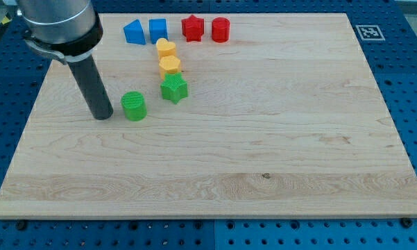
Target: Push the green circle to the green star
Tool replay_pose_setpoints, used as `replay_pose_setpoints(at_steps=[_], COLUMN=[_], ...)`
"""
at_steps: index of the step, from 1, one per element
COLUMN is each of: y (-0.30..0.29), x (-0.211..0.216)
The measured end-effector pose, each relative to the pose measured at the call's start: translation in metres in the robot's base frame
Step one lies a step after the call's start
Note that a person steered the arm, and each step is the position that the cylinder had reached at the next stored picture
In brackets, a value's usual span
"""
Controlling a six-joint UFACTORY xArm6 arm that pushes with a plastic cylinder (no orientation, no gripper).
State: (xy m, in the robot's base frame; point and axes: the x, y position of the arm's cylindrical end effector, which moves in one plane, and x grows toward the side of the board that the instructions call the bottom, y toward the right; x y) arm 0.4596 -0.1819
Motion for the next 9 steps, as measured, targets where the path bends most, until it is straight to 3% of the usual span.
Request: replay_pose_setpoints(at_steps=[4,9], y=[-0.001,0.062], x=[-0.01,-0.01])
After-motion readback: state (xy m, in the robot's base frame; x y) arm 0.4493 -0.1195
